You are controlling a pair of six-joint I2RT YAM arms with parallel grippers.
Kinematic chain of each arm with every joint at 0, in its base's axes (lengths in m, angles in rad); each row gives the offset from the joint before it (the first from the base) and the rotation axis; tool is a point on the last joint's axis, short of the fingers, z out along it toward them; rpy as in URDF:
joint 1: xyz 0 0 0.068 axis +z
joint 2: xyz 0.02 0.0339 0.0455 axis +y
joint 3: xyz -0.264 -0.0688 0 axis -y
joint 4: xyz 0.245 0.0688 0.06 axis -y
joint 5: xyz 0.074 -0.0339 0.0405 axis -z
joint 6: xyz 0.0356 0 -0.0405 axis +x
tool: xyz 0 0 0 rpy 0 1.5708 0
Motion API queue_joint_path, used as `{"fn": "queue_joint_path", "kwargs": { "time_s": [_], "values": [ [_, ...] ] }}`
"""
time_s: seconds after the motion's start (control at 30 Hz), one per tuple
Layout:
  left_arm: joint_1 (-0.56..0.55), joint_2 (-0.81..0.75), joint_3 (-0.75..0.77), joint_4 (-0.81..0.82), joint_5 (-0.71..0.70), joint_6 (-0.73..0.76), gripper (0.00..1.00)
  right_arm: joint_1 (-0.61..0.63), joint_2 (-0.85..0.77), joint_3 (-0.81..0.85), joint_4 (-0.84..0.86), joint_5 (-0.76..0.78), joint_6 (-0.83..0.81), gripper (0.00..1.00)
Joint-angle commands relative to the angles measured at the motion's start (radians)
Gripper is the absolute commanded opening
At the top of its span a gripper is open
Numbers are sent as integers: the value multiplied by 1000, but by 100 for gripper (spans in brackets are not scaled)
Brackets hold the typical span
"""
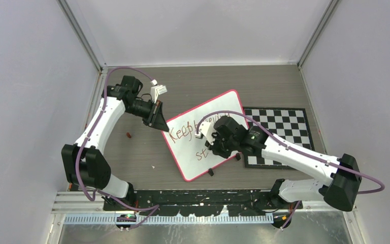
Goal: Write a sentence on the whiteboard
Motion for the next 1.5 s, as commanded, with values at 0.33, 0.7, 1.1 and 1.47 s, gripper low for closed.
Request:
{"fn": "queue_joint_path", "kwargs": {
  "time_s": [0.33, 0.7, 1.1, 1.47],
  "values": [
    [-10, 24, -2, 7, -56, -4, 0, -5, -60, 54, 18, 52, -10, 0],
    [-10, 21, -7, 6, -58, -1, 0, -4, -26, 67, 58, 50, -8, 0],
    [-10, 17, -10, 8, -61, -2, 0, -12, -35, -5, 43, 78, -20, 0],
    [-11, 23, -7, 9, -63, -3, 0, -9, -22, -29, 19, 26, -19, 0]
  ]
}}
